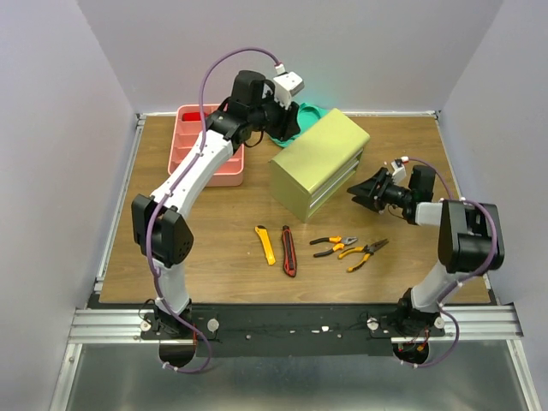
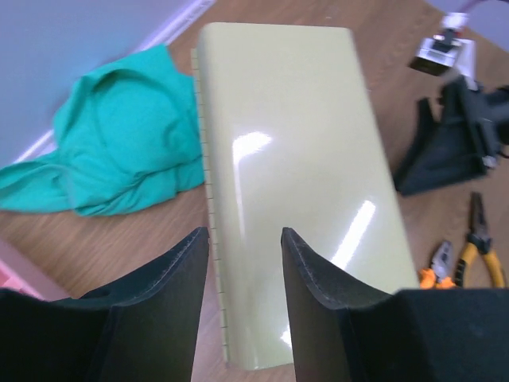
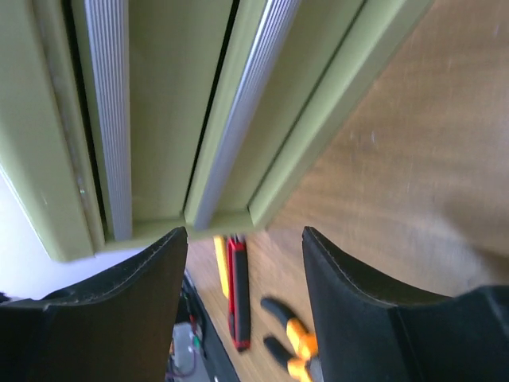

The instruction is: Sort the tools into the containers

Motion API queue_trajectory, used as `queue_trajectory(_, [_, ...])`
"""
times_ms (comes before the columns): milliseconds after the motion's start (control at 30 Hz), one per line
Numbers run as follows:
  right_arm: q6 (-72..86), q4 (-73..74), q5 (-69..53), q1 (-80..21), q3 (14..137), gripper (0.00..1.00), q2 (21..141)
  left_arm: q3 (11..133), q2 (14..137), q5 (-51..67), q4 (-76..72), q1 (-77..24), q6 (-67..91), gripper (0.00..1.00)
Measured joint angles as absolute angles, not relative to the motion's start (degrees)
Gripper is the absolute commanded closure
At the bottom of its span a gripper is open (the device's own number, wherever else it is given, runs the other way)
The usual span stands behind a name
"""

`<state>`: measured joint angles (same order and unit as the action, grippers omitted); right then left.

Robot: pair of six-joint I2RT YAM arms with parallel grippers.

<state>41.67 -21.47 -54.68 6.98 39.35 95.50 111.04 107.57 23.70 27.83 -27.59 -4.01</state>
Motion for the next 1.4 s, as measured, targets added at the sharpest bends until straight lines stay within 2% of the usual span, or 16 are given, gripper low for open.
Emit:
queue_trajectory(100, [48.9, -33.4, -55.4, 7.0, 39.4, 0.34, 101.4, 110.4, 108.1, 29.1, 27.8, -27.6, -2.8, 0.52])
queue_trajectory(200, [52.8, -39.3, -55.9, 7.0, 39.9, 0.34, 104.0, 109.6, 108.9, 32.2, 27.7, -27.9, -2.1, 0.52])
queue_trajectory(467, [58.7, -48.4, -55.9, 5.9, 45.4, 0.37, 109.8, 107.0, 109.9, 32.8, 28.8, -29.9, -2.6, 0.52])
queue_trajectory(700, [61.1, -48.8, -54.6, 4.0, 47.4, 0.41, 113.5, 106.1, 109.9, 32.8, 28.8, -31.2, -3.1, 0.52])
queue_trajectory(800, [61.7, -48.8, -53.9, 3.0, 48.5, 0.49, 114.8, 105.9, 109.9, 32.6, 28.9, -31.3, -3.2, 0.52])
queue_trajectory(1000, [63.6, -49.6, -52.2, 1.8, 49.5, 0.72, 116.6, 104.7, 109.9, 31.6, 28.9, -31.7, -3.3, 0.52])
queue_trajectory(1033, [64.1, -49.7, -52.1, 1.8, 49.5, 0.79, 117.0, 104.3, 109.9, 31.4, 29.0, -31.9, -3.4, 0.52])
queue_trajectory(1133, [65.5, -49.8, -52.2, 1.9, 49.5, 0.87, 117.2, 103.7, 109.9, 30.9, 28.7, -32.4, -3.6, 0.52])
queue_trajectory(1400, [65.0, -48.1, -50.6, 1.9, 47.1, 0.87, 114.7, 103.1, 109.8, 30.5, 28.2, -33.5, -3.8, 0.52])
